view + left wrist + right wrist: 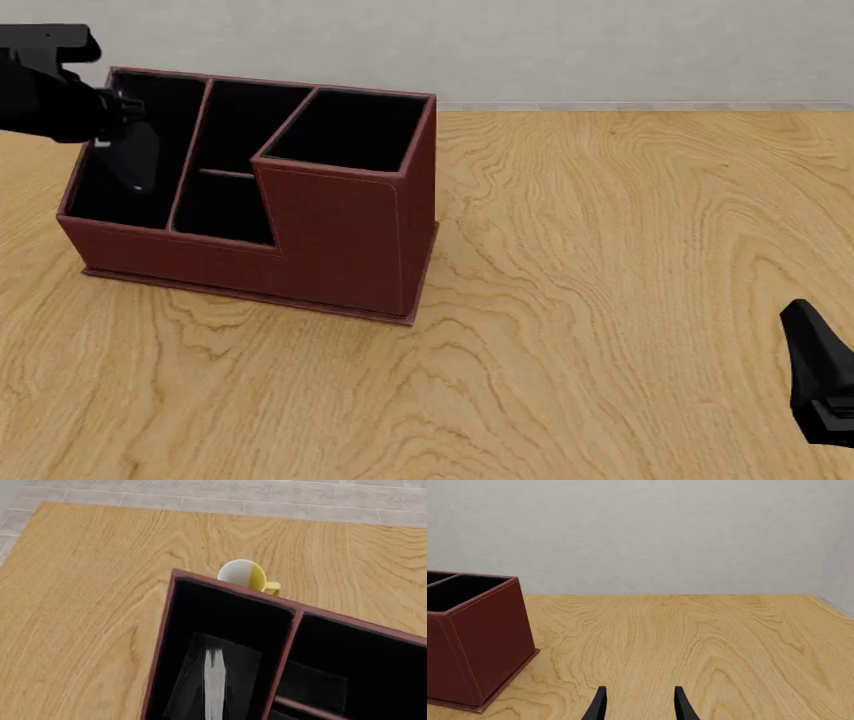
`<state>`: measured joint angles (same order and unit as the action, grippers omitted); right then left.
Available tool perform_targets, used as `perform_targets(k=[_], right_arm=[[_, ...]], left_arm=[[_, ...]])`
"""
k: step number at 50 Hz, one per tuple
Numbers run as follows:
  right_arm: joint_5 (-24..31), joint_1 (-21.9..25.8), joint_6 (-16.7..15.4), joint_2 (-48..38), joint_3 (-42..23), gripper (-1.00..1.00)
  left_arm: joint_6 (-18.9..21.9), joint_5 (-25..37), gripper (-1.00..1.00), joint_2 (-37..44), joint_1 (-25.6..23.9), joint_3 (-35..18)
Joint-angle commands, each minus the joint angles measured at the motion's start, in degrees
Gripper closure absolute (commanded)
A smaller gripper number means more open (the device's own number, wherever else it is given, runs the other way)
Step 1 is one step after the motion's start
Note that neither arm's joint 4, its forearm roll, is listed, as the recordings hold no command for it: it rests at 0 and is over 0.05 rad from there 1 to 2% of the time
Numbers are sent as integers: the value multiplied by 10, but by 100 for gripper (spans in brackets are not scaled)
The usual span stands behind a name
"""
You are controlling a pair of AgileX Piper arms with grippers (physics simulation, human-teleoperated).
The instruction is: Pick up the book and place it in the left compartment of the caddy.
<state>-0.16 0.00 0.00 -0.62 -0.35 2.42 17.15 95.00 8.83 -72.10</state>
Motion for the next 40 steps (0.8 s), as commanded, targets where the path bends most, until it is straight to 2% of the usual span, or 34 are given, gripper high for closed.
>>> perform_targets(k=[1, 40], right_arm=[[0, 0, 0, 1, 1, -100], [0, 0, 0, 1, 1, -100]], left_arm=[[8, -10, 100, 1, 5, 4], [1, -30, 100, 27, 3, 9]])
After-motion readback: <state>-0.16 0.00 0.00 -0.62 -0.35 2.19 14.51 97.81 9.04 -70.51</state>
